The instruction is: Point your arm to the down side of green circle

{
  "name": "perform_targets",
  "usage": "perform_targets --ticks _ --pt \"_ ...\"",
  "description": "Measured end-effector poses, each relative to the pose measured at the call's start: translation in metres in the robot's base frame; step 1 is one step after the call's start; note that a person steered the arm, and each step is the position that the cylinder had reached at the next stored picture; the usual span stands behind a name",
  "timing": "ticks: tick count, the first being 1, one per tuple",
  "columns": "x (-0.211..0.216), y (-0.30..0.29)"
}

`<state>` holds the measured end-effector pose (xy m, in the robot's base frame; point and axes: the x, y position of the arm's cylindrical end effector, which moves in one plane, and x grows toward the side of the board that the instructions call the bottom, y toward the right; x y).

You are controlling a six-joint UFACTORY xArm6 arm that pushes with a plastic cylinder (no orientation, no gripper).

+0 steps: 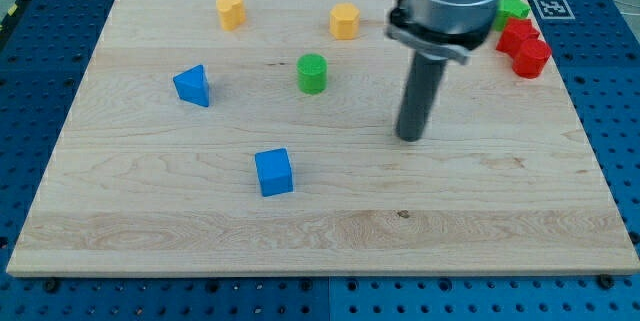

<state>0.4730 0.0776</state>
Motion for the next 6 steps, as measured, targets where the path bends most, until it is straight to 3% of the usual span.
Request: perform_targets --ticks 3,6 --pt "-0.007 -0.118" --pt "-0.029 -0.112"
